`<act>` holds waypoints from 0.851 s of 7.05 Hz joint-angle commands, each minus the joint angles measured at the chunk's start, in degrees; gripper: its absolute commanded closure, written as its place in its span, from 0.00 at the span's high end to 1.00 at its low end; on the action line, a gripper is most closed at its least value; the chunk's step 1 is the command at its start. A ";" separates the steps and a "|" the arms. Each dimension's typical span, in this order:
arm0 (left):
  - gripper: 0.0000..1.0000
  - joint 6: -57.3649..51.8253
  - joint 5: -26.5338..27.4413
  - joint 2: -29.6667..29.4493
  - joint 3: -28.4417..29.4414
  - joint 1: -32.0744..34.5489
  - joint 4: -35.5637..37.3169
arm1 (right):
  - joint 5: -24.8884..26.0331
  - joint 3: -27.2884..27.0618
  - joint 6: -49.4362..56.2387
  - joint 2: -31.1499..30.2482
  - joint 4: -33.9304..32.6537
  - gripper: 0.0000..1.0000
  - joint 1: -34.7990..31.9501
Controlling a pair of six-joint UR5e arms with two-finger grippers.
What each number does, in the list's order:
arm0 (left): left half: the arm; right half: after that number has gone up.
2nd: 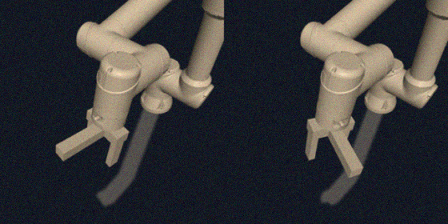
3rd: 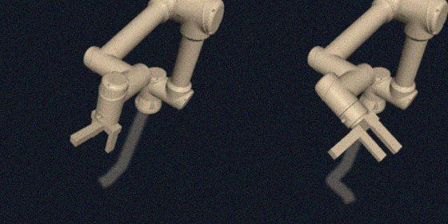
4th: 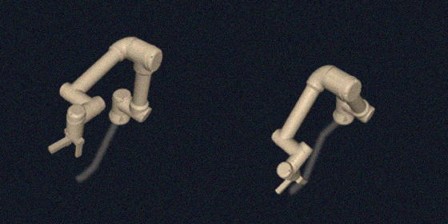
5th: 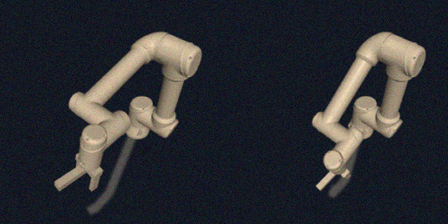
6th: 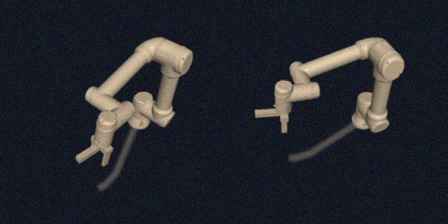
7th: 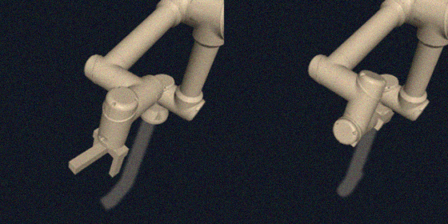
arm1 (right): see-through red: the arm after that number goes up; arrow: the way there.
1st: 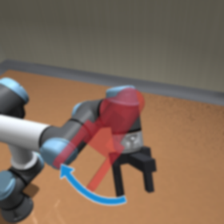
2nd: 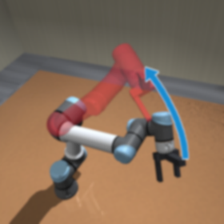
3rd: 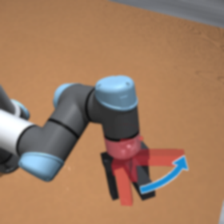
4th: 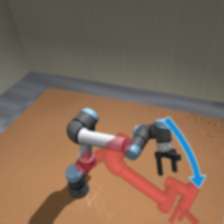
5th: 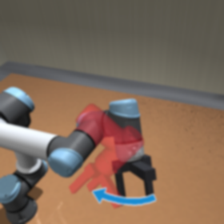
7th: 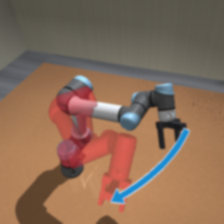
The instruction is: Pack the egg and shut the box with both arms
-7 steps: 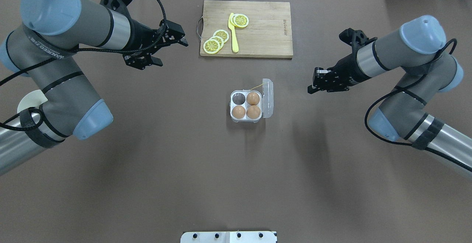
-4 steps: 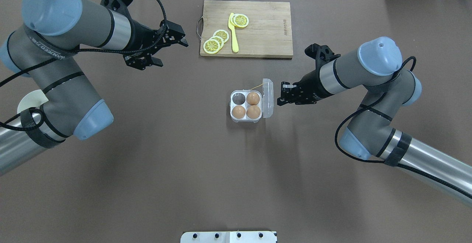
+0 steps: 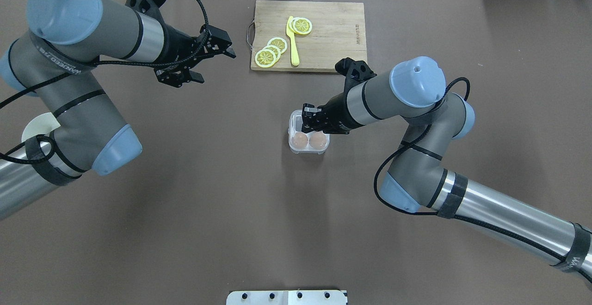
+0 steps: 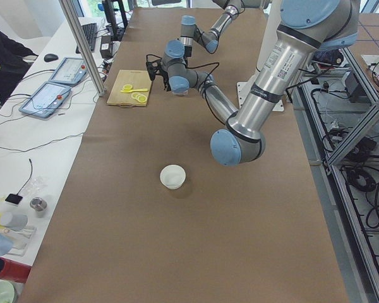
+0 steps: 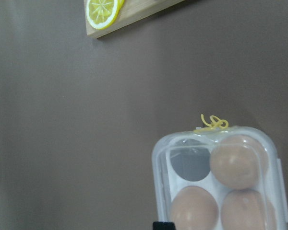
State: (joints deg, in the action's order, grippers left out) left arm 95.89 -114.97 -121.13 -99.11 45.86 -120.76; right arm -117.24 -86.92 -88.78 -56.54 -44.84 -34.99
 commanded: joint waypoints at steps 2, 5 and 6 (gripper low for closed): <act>0.97 -0.18 0.36 0.01 0.41 -0.07 0.08 | -8.64 -1.40 -1.66 0.90 -4.87 0.59 -8.03; 0.98 -16.01 2.29 5.61 -0.37 2.02 0.95 | -15.71 -3.17 17.55 -7.66 -13.66 1.00 -23.84; 0.98 -27.48 2.12 7.47 0.58 4.73 2.53 | -17.04 -3.17 31.07 -10.67 -20.83 1.00 -29.20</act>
State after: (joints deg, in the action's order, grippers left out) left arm 79.68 -113.05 -116.08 -99.00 48.08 -119.63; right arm -132.29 -89.84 -71.97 -63.20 -59.02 -57.81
